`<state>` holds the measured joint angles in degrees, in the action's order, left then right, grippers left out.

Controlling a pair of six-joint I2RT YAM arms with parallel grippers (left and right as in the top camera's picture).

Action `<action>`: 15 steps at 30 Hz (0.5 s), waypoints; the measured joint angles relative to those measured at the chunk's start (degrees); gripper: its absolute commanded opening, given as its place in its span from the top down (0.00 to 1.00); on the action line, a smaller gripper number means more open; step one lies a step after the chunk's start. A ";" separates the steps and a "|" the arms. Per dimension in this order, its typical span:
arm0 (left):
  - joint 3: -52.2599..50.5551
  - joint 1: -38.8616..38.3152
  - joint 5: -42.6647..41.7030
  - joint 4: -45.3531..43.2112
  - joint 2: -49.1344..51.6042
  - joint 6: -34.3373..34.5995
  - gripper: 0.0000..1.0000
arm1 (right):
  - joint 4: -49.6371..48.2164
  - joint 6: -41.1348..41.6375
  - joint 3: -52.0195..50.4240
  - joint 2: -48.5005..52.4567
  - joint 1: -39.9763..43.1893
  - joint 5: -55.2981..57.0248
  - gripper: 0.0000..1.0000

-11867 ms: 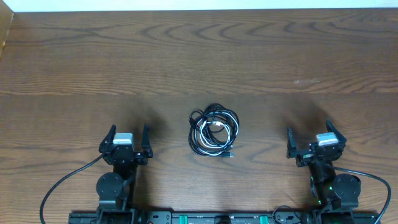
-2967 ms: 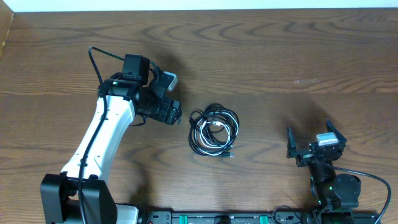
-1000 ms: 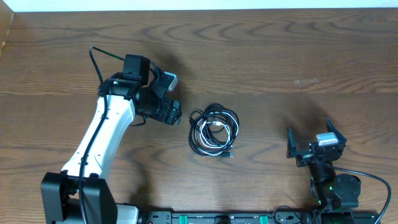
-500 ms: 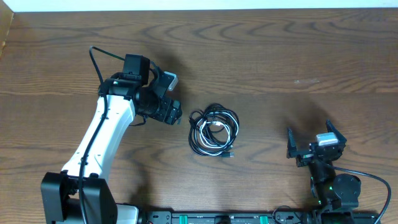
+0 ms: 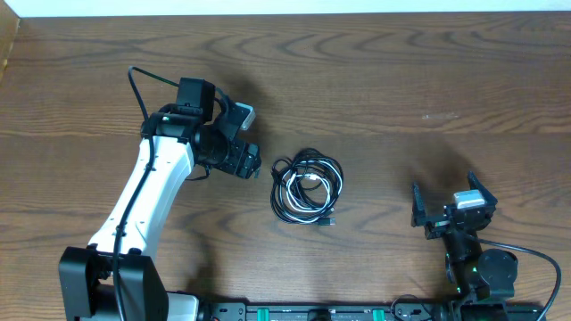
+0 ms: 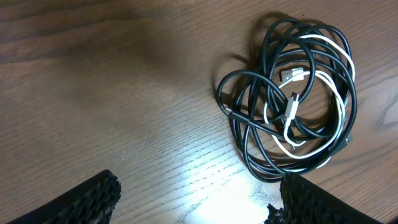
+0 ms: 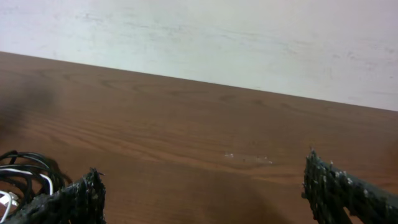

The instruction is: Untangle cables

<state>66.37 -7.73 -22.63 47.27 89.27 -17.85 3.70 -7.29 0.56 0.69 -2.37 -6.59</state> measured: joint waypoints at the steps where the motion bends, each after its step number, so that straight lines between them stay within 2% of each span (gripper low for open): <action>1: -0.24 0.00 0.00 -0.07 0.00 -0.02 0.17 | 0.00 0.00 0.00 0.00 0.00 0.00 0.01; 11: -2.62 -0.26 0.02 -1.40 0.11 -0.02 0.17 | 0.00 0.00 0.00 0.00 0.00 0.00 0.01; 15: -2.82 -3.21 0.02 -4.13 0.11 -0.44 0.17 | 0.00 0.00 0.00 0.00 0.00 0.00 0.01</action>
<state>63.55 -10.94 -22.61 43.13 89.38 -18.28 3.70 -7.29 0.56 0.69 -2.37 -6.59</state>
